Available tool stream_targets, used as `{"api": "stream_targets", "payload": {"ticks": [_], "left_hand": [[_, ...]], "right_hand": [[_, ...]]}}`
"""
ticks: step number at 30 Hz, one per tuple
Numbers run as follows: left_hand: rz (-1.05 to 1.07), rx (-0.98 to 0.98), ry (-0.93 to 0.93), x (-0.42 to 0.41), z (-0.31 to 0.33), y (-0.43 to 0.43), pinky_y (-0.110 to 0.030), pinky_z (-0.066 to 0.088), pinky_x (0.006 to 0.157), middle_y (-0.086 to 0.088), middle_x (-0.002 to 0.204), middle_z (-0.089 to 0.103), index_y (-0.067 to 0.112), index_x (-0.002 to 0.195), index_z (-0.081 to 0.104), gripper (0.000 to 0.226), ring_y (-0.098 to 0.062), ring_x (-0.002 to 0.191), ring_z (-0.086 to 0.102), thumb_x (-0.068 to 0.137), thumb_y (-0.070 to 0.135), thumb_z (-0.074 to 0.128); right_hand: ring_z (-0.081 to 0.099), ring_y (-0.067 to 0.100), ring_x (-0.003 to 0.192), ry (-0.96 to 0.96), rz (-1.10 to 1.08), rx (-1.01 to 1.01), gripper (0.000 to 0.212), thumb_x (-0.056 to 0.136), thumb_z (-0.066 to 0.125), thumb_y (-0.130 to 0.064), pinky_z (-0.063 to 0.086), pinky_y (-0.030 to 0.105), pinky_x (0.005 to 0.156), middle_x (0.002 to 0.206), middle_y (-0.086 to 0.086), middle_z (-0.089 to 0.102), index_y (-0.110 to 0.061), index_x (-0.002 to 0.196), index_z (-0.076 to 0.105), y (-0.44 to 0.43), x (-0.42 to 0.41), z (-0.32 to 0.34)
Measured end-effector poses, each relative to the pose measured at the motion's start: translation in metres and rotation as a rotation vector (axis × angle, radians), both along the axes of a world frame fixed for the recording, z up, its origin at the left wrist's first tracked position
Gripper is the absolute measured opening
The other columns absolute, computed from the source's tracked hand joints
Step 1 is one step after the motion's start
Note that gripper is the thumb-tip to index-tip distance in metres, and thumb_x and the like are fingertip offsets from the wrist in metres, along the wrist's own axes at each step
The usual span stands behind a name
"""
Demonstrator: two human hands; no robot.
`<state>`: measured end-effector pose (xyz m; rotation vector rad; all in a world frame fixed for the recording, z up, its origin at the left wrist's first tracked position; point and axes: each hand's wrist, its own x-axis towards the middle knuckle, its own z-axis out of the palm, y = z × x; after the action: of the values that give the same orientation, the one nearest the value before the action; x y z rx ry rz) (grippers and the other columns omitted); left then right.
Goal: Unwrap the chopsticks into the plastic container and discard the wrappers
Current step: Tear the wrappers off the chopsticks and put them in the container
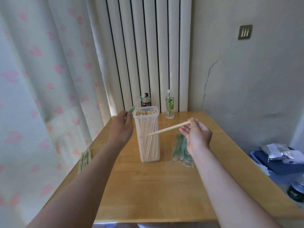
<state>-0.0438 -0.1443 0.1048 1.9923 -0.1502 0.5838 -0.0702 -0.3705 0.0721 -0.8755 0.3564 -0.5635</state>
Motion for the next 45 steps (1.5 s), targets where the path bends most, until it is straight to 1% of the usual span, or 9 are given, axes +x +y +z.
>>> {"api": "stream_targets", "payload": {"ticks": [9,15,19,23,28,31,38,42,45], "left_hand": [[0.000,-0.171,0.026,0.017,0.014,0.003,-0.034,0.041,0.056,-0.004,0.074,0.060,0.017,0.099,0.065,0.027,-0.018,0.062,0.050,0.104,0.029,0.041],[0.007,-0.203,0.054,0.032,0.023,0.004,-0.028,0.038,0.051,0.003,0.069,0.057,0.020,0.108,0.066,0.028,-0.012,0.052,0.045,0.103,0.032,0.040],[-0.020,-0.221,0.057,0.030,0.021,0.004,-0.028,0.035,0.050,0.003,0.063,0.052,0.019,0.107,0.064,0.026,-0.011,0.050,0.041,0.106,0.028,0.039],[-0.022,-0.199,0.058,0.025,0.013,0.009,-0.022,0.033,0.046,0.002,0.063,0.050,0.019,0.105,0.063,0.024,-0.010,0.051,0.040,0.107,0.025,0.039],[-0.001,-0.205,0.046,0.022,0.000,0.016,-0.032,0.039,0.059,-0.004,0.072,0.055,0.017,0.089,0.061,0.026,-0.016,0.062,0.047,0.106,0.022,0.042],[-0.005,-0.217,0.053,0.025,-0.007,0.019,-0.033,0.037,0.058,-0.005,0.071,0.052,0.006,0.097,0.063,0.027,-0.015,0.061,0.045,0.105,0.021,0.042],[-0.049,-0.229,0.065,0.022,-0.010,0.021,-0.033,0.039,0.061,-0.006,0.074,0.053,0.011,0.097,0.062,0.025,-0.016,0.063,0.045,0.106,0.021,0.041],[-0.068,-0.265,0.078,0.021,-0.009,0.020,-0.036,0.039,0.062,-0.006,0.071,0.052,0.013,0.094,0.063,0.025,-0.019,0.064,0.046,0.106,0.021,0.042],[-0.092,-0.283,0.091,0.016,-0.005,0.017,-0.036,0.040,0.064,-0.008,0.074,0.052,0.003,0.099,0.065,0.028,-0.020,0.068,0.047,0.105,0.019,0.043]], "right_hand": [[0.065,0.012,0.053,-0.229,-0.144,-0.431,0.024,0.103,0.059,-0.013,0.060,0.027,0.060,0.065,0.008,0.065,0.000,0.084,0.067,0.019,0.043,0.114],[0.070,0.032,0.066,-0.274,-0.238,-0.927,0.032,0.100,0.057,-0.023,0.061,0.049,0.064,0.070,0.014,0.067,-0.004,0.075,0.062,0.044,0.065,0.133],[0.064,0.026,0.067,-0.280,-0.157,-1.257,0.030,0.101,0.057,-0.020,0.055,0.043,0.062,0.070,0.011,0.064,-0.005,0.075,0.061,0.066,0.067,0.124],[0.062,0.019,0.073,-0.196,0.012,-1.494,0.014,0.102,0.057,-0.018,0.051,0.033,0.065,0.084,0.002,0.067,-0.012,0.111,0.067,0.081,0.073,0.101],[0.069,0.017,0.092,0.042,0.303,-1.725,0.014,0.097,0.067,-0.018,0.056,0.036,0.086,0.101,0.001,0.075,-0.012,0.092,0.078,0.084,0.092,0.079],[0.069,0.014,0.095,0.123,0.440,-1.740,0.015,0.097,0.068,-0.021,0.050,0.025,0.079,0.108,-0.002,0.074,-0.014,0.096,0.082,0.086,0.098,0.084],[0.033,0.017,0.052,0.286,0.548,-1.826,0.045,0.103,0.048,-0.016,0.025,0.032,0.057,0.059,0.000,0.032,-0.018,0.060,0.036,0.097,0.109,0.085],[0.062,0.019,0.078,0.286,0.561,-1.887,0.029,0.103,0.046,-0.015,0.049,0.033,0.068,0.096,0.005,0.065,-0.017,0.099,0.074,0.099,0.108,0.088],[0.066,0.039,0.108,0.259,0.500,-1.838,0.033,0.103,0.050,-0.018,0.056,0.049,0.090,0.133,0.015,0.066,-0.003,0.126,0.068,0.096,0.104,0.089]]}}
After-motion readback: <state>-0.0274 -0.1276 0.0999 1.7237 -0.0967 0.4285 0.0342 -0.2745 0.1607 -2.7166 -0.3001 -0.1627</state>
